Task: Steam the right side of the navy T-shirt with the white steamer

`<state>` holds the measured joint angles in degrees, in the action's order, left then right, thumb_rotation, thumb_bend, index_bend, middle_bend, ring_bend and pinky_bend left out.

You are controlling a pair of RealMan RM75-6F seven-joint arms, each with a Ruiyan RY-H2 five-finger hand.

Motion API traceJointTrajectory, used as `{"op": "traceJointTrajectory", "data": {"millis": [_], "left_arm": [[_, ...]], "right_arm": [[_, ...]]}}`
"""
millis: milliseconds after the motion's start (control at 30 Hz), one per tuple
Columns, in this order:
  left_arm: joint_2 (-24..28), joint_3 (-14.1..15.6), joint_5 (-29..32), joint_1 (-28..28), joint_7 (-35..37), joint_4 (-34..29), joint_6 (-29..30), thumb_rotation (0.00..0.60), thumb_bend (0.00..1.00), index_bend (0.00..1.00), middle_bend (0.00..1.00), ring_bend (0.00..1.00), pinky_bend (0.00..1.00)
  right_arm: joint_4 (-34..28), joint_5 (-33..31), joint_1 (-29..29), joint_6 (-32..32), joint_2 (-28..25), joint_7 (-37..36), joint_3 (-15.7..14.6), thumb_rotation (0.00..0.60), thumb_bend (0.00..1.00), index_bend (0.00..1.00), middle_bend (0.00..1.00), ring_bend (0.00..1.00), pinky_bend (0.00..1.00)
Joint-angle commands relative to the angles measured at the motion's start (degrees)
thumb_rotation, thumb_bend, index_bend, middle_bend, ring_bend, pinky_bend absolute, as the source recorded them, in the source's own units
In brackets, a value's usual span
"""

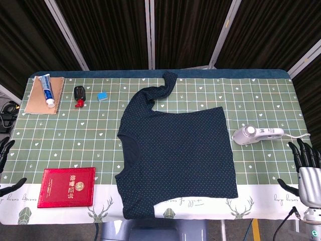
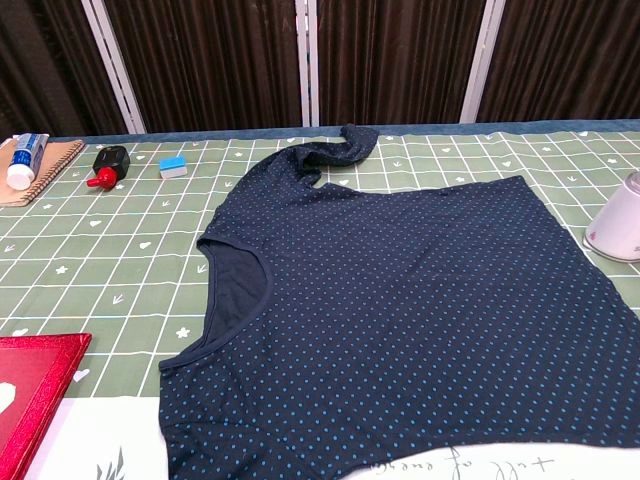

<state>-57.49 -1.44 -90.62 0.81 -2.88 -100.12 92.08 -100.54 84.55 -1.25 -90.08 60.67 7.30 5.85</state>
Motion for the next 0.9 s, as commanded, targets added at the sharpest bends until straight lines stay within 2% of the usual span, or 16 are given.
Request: {"op": "traceJointTrajectory", "data": {"millis": [33,267,433,500,567,633,767,900], "left_arm": [[0.1,0.0,0.0,0.0,0.1,-0.1,0.0,0.6,0.0,0.0,0.0,0.0,0.0],[0.0,0.2,0.0,0.1,-0.3,-0.1,-0.6,0.6,0.0,0.0,0.0,0.0,0.0],[-0.3,-0.2,0.4,0.4,-0.8,-0.1,-0.8,0.6,0.0,0.0,0.0,0.0,0.0],[-0.5,-0.4,1.1,0.6,-1.0,0.0,-1.3,0.6,0.0,0.0,0.0,0.0,0.0],[-0.6,-0.7,1.8,0.8,-1.2,0.0,-1.8,0.6,0.0,0.0,0.0,0.0,0.0],[-0.7,-0.9,2.5,1.0,-1.4,0.0,-2.2,0.6,0.0,0.0,0.0,0.0,0.0],[-1.3,-1.5,3.9,1.5,-2.5,0.2,-3.1,0.6,0.0,0.0,0.0,0.0,0.0],[-2.0,-2.0,5.5,2.3,-4.1,0.6,-4.6,0.6,0.0,0.0,0.0,0.0,0.0]], "right_arm": [[-0.1,-0.4,0.0,0.5,-0.1,-0.4,0.0,0.6,0.0,0.0,0.0,0.0,0.0],[1.3,-3.3,-1.3,4.1,-0.2,-0.7,0.5,0.6,0.0,0.0,0.0,0.0,0.0],[9.4,-6.9,-5.7,10.7,3.3,-4.1,2.9,0.6,0.01,0.0,0.0,0.0,0.0],[16.0,-7.3,-8.7,14.5,6.3,-5.8,3.8,0.6,0.11,0.0,0.0,0.0,0.0],[21.8,-7.6,-10.9,17.3,9.0,-7.4,4.3,0.6,0.28,0.0,0.0,0.0,0.0],[28.1,-8.4,-13.4,20.6,12.1,-9.8,5.0,0.6,0.37,0.0,0.0,0.0,0.0],[38.5,-8.4,-17.1,25.0,17.0,-12.2,5.5,0.6,0.48,0.0,0.0,0.0,0.0],[46.2,-8.0,-20.0,27.7,21.1,-13.3,5.5,0.6,0.59,0.01,0.0,0.0,0.0]]}}
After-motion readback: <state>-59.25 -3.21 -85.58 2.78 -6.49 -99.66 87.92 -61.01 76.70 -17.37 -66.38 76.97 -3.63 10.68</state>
